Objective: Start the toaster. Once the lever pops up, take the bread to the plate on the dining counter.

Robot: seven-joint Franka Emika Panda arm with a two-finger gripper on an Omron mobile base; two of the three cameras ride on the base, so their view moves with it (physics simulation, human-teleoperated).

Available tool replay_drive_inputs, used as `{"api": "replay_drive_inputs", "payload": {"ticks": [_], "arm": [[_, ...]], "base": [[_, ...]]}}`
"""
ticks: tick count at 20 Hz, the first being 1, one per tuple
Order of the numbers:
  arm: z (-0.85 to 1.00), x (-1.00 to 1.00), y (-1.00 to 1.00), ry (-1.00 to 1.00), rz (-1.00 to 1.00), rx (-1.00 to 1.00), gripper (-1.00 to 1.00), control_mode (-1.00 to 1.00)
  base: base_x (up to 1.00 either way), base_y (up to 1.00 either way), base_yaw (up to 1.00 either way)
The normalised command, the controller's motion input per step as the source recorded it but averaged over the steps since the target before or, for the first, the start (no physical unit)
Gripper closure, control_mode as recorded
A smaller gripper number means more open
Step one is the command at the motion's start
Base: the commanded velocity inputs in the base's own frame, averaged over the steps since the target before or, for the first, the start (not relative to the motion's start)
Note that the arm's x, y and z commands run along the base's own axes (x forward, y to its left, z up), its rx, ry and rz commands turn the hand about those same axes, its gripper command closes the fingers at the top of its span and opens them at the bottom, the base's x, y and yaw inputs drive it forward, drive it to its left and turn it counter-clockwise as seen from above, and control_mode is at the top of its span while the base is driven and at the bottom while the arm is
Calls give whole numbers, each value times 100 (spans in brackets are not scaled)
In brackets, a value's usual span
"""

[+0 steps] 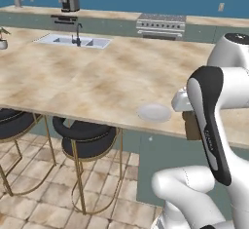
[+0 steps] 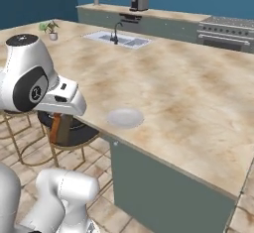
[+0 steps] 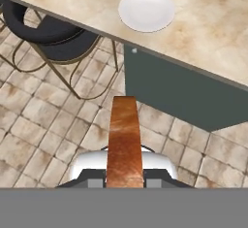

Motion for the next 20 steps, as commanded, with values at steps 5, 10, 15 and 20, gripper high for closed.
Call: {"api": "replay_drive_inputs", "payload": {"ticks": [5,10,15,20], "arm": [[0,0,0,0,0,0,100,100],[0,0,0,0,0,0,100,100],[0,0,0,0,0,0,100,100],[0,0,0,0,0,0,100,100]], "base": [[23,35,-19],[21,22,-32],[25,32,-35],[20,39,-37]]}}
